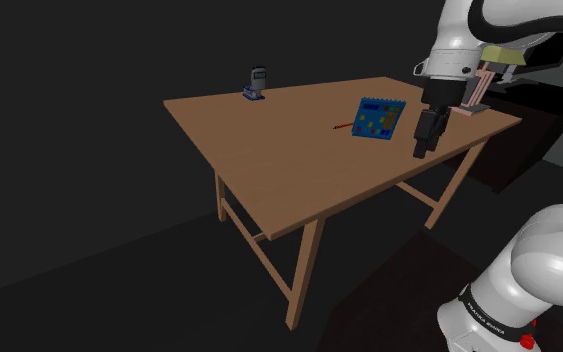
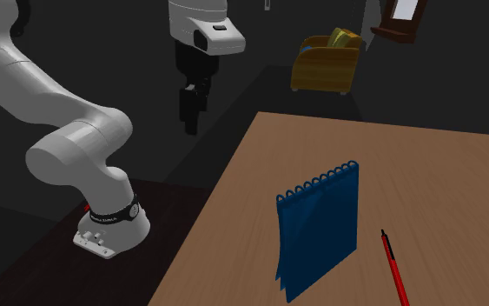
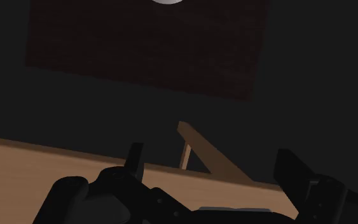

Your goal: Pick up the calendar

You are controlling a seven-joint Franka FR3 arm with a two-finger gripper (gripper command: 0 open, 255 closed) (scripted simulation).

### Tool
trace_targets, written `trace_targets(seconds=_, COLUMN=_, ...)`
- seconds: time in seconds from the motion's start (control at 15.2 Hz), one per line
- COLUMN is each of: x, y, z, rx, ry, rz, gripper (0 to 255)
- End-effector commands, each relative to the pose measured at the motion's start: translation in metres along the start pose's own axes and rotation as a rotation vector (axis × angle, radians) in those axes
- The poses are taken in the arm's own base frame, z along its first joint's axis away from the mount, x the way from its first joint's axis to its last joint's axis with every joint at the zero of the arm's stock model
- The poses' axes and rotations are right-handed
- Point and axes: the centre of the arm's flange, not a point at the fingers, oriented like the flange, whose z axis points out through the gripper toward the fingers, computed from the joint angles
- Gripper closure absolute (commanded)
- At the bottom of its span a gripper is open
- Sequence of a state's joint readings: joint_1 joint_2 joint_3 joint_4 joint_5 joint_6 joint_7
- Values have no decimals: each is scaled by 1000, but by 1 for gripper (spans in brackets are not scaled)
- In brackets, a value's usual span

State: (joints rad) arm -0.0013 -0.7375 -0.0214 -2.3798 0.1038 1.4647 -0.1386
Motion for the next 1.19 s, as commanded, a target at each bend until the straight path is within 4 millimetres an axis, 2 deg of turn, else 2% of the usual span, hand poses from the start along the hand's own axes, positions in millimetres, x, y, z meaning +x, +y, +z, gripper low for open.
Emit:
trace_targets(seconds=0.0, x=0, y=0, z=0, rx=0, ry=0, rz=0, gripper=0)
trace_targets(seconds=0.59, x=46, y=82, z=-26, rx=-117, ry=70, rz=-247, gripper=0)
trace_targets(seconds=1.12, x=101, y=141, z=-60, rx=-221, ry=133, rz=-467, gripper=0)
